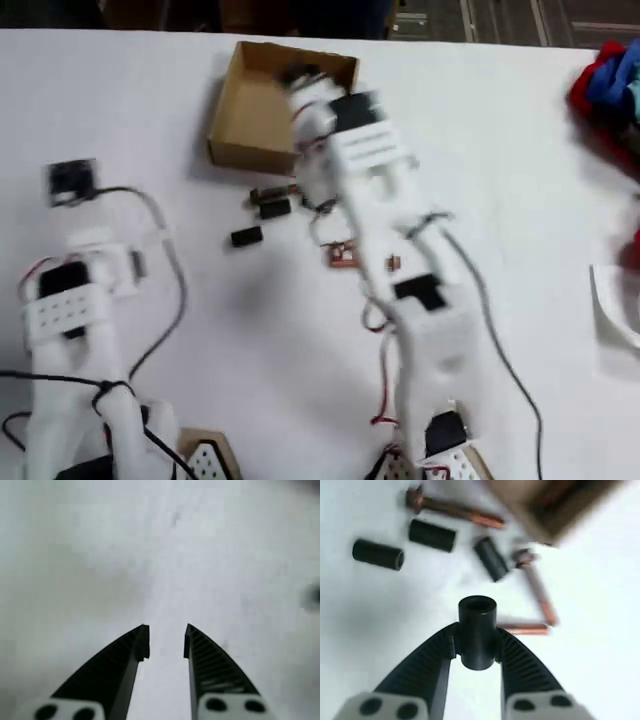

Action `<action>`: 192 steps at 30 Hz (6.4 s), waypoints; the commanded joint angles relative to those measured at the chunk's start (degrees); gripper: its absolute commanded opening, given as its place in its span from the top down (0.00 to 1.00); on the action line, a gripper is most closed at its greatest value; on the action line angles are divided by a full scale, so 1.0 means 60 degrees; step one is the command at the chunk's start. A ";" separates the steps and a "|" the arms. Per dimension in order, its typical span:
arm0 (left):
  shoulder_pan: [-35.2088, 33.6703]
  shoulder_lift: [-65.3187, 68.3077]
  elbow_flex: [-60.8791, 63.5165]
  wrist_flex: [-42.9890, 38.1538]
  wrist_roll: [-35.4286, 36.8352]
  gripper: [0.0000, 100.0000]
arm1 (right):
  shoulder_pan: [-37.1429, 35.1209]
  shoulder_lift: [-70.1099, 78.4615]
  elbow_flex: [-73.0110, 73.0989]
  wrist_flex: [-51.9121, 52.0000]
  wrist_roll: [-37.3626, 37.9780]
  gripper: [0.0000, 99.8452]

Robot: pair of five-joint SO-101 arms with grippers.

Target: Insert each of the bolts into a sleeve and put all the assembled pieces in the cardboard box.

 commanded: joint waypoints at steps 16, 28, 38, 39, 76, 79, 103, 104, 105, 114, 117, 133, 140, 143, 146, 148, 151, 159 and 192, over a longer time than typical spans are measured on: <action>0.7458 1.0637 -1.2725 0.7414 -0.0982 0.86 | 0.7641 -1.0337 1.1106 -0.2996 0.0630 0.98; 0.9055 1.4755 -1.9319 0.8645 -0.4806 0.86 | 1.1553 -1.2886 1.5531 -0.4388 0.3033 0.98; 1.0022 1.6059 -2.0667 0.8571 -0.5949 0.86 | 1.2549 -1.2989 1.5897 -0.4359 0.3502 0.98; 1.0022 1.6176 -2.0813 0.8542 -0.6037 0.86 | 1.2564 -1.2989 1.5897 -0.4330 0.3502 0.98; 0.8264 0.9099 -1.9685 0.8689 0.0894 0.98 | 0.6659 -1.3297 1.6791 -0.5883 0.0337 0.98; 0.8220 0.7326 -1.8044 0.8659 0.1363 0.98 | 0.5048 -1.4234 1.7407 -0.6952 -0.0484 0.98; 0.8249 -0.1143 -0.2908 -0.4484 0.1465 0.98 | -0.0564 -1.6989 2.0996 -1.3048 -0.1451 0.98; 0.8264 -0.1143 -0.2908 -0.4527 0.1465 0.98 | -0.0667 -1.6989 2.0996 -1.3048 -0.1451 0.98; 0.8264 -0.1143 -0.2923 -0.4557 0.1465 0.98 | -0.0784 -1.7004 2.0996 -1.3048 -0.1451 0.98; 0.8176 -0.0806 -0.2952 -0.4264 0.3678 0.98 | -0.0916 -1.7941 2.0996 -1.3473 -0.1451 0.98; 0.8220 -0.0454 -0.2996 -0.4249 0.3810 0.98 | -0.0916 -1.8630 2.1260 -1.3458 -0.1451 0.98; 0.8220 -0.0220 -0.4989 -0.2300 0.4059 0.98 | -0.0886 -2.0007 2.2403 -1.3575 -0.1451 0.98; 0.8278 -0.0205 -0.5092 -0.1949 0.4103 0.98 | -0.0476 -2.0007 2.2974 -1.4615 -0.1436 0.98; 0.8454 -0.0161 -0.5077 -0.1963 0.4103 0.98 | -0.0491 -2.0007 2.2974 -1.4615 -0.1436 0.98; 0.8791 -0.0132 -0.5077 -0.1978 0.4073 0.98 | -0.0491 -2.0007 2.2974 -1.4601 -0.1451 0.98; 0.8938 -0.0117 -0.5077 -0.1978 0.4044 0.98 | -0.0491 -2.0007 2.2974 -1.4586 -0.1451 0.98; 0.9040 -0.0117 -0.4989 -0.2359 0.4044 0.98 | -0.0505 -2.0007 2.2974 -1.4571 -0.1451 0.98; 0.8967 0.0454 -0.4418 -0.2916 0.4044 0.98 | -0.0505 -2.0007 2.2974 -1.4542 -0.1451 0.98; 0.9099 0.0659 -0.3099 -0.2740 0.2271 0.98 | -0.0330 -2.0081 2.2960 -1.4571 -0.1451 0.98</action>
